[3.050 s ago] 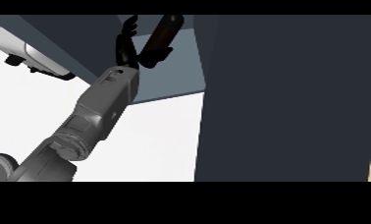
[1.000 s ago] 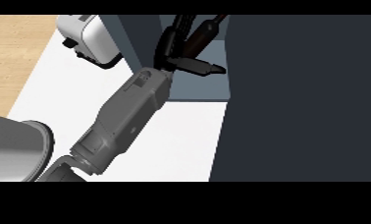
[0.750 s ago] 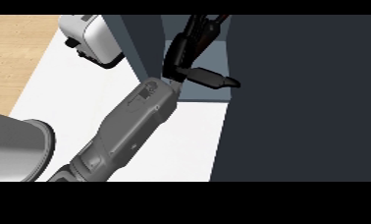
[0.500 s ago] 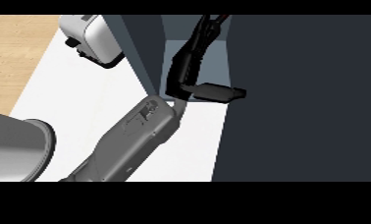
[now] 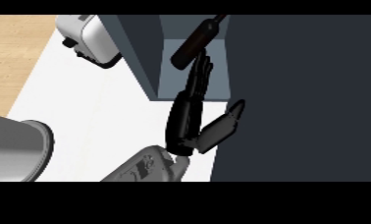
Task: Pick up the wine, place it into the cabinet and close the cabinet
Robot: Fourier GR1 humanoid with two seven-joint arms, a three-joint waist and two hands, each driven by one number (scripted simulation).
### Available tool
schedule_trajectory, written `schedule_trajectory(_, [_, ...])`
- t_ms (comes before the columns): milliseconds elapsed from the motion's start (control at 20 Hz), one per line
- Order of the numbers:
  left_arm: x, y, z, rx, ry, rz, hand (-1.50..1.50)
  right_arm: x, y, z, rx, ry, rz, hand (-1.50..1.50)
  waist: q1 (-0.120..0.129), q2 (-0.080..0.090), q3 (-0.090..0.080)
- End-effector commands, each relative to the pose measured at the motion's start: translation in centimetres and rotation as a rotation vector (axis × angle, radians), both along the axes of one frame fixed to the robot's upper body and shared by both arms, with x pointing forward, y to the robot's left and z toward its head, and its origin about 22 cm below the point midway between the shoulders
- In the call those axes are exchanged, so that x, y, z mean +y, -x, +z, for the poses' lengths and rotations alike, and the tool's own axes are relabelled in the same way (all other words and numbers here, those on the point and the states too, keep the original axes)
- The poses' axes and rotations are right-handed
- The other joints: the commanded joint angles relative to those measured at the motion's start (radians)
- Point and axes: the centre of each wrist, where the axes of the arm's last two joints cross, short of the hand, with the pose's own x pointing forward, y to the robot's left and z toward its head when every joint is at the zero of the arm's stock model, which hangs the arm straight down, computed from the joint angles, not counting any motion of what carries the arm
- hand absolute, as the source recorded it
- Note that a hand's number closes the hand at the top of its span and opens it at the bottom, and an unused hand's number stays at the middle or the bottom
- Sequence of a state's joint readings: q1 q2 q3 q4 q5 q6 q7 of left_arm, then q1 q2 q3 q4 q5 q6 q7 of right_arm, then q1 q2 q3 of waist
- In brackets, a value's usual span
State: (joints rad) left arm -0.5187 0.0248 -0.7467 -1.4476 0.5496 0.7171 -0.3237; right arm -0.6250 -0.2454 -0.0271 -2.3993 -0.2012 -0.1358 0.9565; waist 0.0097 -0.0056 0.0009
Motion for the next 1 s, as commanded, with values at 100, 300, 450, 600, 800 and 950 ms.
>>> schedule_trajectory(100, [-0.1,4.8,-1.2,0.030,0.100,0.000,1.50,1.2,0.7,-1.4,-0.005,-0.001,0.007,-1.50,-0.009,0.004,-0.001])
schedule_trajectory(300, [3.1,8.3,-1.2,0.030,0.105,-0.057,1.50,-0.5,2.8,0.7,-0.011,0.018,0.013,-1.50,-0.009,-0.001,-0.002])
schedule_trajectory(450, [5.7,10.4,-0.4,0.040,0.097,-0.152,1.50,0.9,1.8,-1.2,0.012,0.000,-0.013,-1.50,-0.004,0.001,-0.002])
schedule_trajectory(600, [8.5,11.1,-0.1,0.025,0.115,-0.133,1.50,0.3,1.1,-0.2,0.040,0.009,0.072,-1.50,-0.001,0.002,-0.002])
schedule_trajectory(800, [10.6,11.5,0.2,0.011,0.079,-0.155,1.50,2.4,2.6,-0.1,-0.022,0.170,0.216,1.50,0.003,-0.001,-0.003])
schedule_trajectory(950, [12.8,11.2,0.2,0.014,0.091,-0.171,1.50,3.3,2.6,-1.7,0.014,0.079,0.323,1.50,0.005,0.004,-0.002])
